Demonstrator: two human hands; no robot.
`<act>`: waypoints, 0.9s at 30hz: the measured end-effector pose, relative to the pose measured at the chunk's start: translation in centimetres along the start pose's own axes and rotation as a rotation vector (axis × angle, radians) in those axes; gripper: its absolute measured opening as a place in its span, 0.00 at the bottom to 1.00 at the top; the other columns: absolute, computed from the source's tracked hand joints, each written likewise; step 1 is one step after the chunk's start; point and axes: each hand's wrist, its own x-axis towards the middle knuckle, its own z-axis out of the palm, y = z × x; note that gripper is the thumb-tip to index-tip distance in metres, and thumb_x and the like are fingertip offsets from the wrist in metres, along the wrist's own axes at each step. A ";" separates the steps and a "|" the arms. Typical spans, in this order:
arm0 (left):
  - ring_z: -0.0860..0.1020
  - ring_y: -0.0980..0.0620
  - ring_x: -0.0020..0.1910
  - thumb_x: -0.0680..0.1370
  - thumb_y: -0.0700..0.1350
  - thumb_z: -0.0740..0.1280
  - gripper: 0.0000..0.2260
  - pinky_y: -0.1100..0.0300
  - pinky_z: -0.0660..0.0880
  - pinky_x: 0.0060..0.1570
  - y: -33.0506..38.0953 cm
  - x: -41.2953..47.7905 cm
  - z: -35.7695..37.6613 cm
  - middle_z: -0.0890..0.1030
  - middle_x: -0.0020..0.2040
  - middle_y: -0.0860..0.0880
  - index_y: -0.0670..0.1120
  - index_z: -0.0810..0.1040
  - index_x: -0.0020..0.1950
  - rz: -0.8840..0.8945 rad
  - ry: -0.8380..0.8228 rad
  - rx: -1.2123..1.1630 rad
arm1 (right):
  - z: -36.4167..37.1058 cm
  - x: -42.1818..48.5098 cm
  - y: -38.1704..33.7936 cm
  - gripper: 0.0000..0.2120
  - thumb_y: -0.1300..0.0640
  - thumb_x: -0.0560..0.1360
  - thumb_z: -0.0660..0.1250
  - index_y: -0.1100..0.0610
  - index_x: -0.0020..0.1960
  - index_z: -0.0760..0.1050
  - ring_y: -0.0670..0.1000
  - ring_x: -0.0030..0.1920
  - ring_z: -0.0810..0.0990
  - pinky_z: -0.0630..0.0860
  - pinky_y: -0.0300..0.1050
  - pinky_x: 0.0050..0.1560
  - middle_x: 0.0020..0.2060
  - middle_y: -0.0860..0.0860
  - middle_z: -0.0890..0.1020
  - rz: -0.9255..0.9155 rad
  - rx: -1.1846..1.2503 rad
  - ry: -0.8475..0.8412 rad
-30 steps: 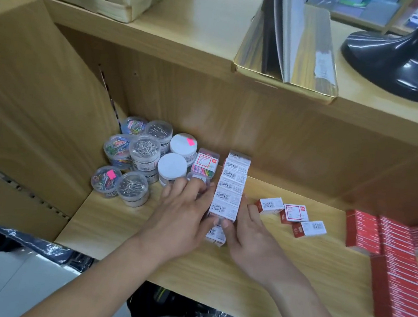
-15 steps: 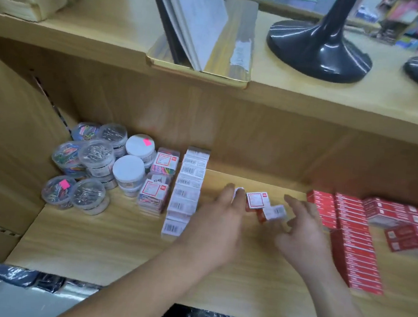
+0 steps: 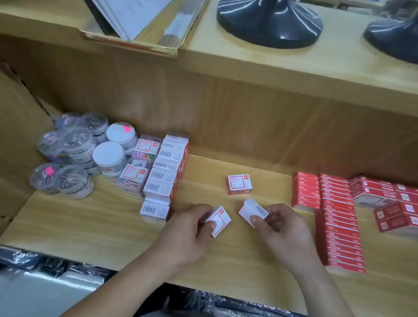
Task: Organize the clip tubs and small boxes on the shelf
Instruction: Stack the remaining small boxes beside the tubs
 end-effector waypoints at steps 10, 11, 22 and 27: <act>0.79 0.49 0.55 0.76 0.39 0.70 0.19 0.54 0.77 0.52 -0.2 -4.7 0.3 0.76 0.57 0.53 0.49 0.77 0.66 0.278 0.197 0.285 | 0.4 -3.2 2.3 0.18 0.68 0.67 0.78 0.50 0.48 0.78 0.46 0.42 0.80 0.79 0.42 0.45 0.49 0.45 0.77 -0.338 -0.096 -0.008; 0.79 0.50 0.55 0.76 0.39 0.70 0.19 0.54 0.78 0.51 -0.4 -5.3 0.6 0.76 0.58 0.54 0.51 0.77 0.65 0.284 0.194 0.277 | 0.3 -3.4 2.6 0.18 0.69 0.65 0.79 0.52 0.47 0.78 0.46 0.44 0.80 0.78 0.39 0.46 0.50 0.46 0.77 -0.364 -0.097 -0.027; 0.78 0.59 0.46 0.76 0.45 0.73 0.14 0.58 0.77 0.49 -1.0 -5.7 2.0 0.77 0.54 0.60 0.53 0.77 0.61 0.143 0.228 0.091 | 0.3 -3.4 2.3 0.26 0.47 0.71 0.77 0.55 0.66 0.78 0.37 0.46 0.74 0.67 0.26 0.50 0.49 0.45 0.68 -0.179 -0.274 -0.120; 0.82 0.55 0.44 0.76 0.46 0.71 0.15 0.54 0.80 0.48 -2.5 -6.3 1.0 0.83 0.48 0.58 0.56 0.78 0.61 0.008 0.208 -0.121 | 1.6 -3.6 1.6 0.17 0.53 0.68 0.80 0.45 0.54 0.81 0.40 0.43 0.78 0.74 0.33 0.49 0.48 0.46 0.74 -0.204 -0.188 -0.080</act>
